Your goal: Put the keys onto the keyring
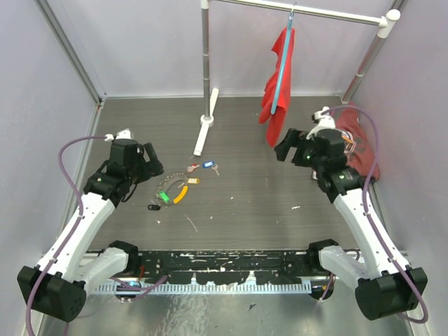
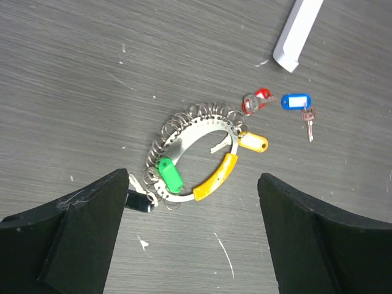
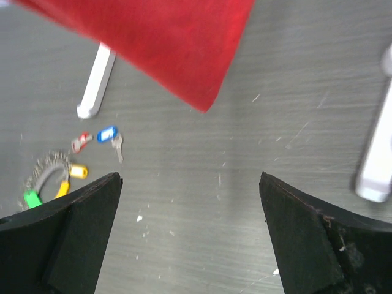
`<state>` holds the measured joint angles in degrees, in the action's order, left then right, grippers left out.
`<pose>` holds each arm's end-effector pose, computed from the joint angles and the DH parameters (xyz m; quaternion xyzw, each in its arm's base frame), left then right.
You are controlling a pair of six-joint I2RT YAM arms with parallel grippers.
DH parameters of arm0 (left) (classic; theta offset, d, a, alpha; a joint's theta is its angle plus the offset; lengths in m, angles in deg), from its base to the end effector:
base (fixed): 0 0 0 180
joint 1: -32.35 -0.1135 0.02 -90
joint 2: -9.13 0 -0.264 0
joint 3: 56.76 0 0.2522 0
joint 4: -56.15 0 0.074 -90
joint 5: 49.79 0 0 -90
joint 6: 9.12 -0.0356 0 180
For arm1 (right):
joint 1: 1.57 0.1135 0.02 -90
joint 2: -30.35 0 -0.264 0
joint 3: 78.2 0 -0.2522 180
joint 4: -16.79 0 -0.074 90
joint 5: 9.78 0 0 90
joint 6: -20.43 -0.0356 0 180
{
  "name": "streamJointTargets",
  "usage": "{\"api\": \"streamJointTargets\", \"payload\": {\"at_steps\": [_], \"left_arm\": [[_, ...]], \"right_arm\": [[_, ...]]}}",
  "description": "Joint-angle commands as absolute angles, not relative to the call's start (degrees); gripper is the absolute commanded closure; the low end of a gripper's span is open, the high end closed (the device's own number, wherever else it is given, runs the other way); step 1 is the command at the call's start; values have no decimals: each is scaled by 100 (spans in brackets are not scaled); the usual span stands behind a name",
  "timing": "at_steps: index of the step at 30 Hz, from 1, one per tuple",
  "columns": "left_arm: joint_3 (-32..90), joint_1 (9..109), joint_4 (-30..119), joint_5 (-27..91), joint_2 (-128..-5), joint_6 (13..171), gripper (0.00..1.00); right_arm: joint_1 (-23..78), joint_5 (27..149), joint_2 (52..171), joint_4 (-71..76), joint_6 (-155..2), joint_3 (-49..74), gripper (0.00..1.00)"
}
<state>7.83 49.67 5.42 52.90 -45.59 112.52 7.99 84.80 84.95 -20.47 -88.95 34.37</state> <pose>0.1916 -0.0515 0.3011 -0.1583 0.8911 -0.0798 0.4178 0.2092 0.0381 0.3394 0.0503 0.8388 0.1677 0.5155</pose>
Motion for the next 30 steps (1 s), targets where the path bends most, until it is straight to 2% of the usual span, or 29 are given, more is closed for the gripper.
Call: {"api": "streamJointTargets", "payload": {"at_steps": [1, 4, 5, 8, 10, 15, 20, 25, 30], "left_arm": [[569, 5115, 890, 4755, -4706, 11124, 9], [471, 5472, 956, 4864, -4897, 11144, 12], [452, 5634, 973, 4910, -4979, 11158, 17], [377, 6153, 1132, 5096, -5260, 11252, 22], [358, 6444, 1258, 5174, -5484, 11264, 31], [522, 6731, 1347, 5300, -6171, 11122, 38], [702, 6886, 1386, 5247, -6953, 10769, 38], [868, 6892, 1494, 5161, -7512, 10398, 30], [1188, 6893, 1391, 5172, -8042, 10179, 33]], "right_arm": [[1659, 8329, 8528, -1889, -8923, 3700, 0], [2260, 7987, 8677, -1769, -9060, 3886, 0], [2432, 7900, 8718, -1715, -9122, 3950, 0], [2783, 7727, 8838, -1551, -9261, 4088, 0], [2897, 7645, 8918, -1485, -9350, 4145, 0], [2967, 7452, 8923, -1437, -9507, 4320, 0], [2965, 7326, 8840, -1559, -9418, 4374, 0], [2971, 7314, 8811, -1668, -9248, 4332, 0], [2979, 7431, 8817, -1666, -9192, 4330, 0]]}}
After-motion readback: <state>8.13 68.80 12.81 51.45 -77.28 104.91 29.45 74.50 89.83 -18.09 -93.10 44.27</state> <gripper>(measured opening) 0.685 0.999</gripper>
